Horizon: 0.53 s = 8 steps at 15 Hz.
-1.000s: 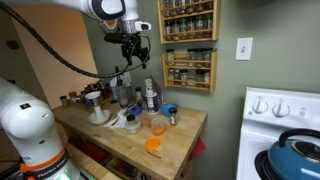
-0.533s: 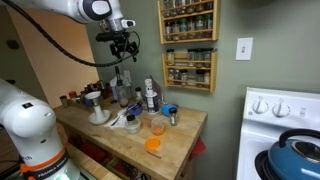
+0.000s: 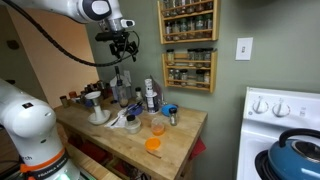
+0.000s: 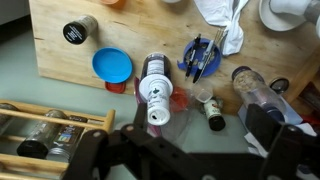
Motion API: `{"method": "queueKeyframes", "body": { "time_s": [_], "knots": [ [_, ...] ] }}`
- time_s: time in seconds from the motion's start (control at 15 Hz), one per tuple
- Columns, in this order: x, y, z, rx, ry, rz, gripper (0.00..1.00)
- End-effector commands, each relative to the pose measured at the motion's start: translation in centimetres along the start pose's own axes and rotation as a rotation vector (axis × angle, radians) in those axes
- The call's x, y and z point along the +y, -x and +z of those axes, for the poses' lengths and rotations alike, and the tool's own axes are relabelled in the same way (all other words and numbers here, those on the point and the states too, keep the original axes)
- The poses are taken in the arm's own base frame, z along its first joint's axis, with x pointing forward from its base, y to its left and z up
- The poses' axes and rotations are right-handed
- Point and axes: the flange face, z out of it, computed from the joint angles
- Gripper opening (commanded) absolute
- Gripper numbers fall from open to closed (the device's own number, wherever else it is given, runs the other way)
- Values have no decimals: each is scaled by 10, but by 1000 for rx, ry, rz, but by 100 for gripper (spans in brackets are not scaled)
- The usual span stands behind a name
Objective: Put the white bottle on the table
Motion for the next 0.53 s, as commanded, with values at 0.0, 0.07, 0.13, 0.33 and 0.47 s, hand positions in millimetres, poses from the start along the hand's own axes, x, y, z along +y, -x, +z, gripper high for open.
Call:
{"method": "queueKeyframes", "body": {
  "time_s": [0.0,0.07,0.13,0.33,0.47],
  "knots": [
    [-6,-16,20,27,21,45,100],
    [-7,-23,32,30,7,68,100],
    [-8,-29,40,36,26,89,100],
    [-14,-44,75,17,76,135,100],
    [-16,-51,98,-9,72,160,100]
  ]
}}
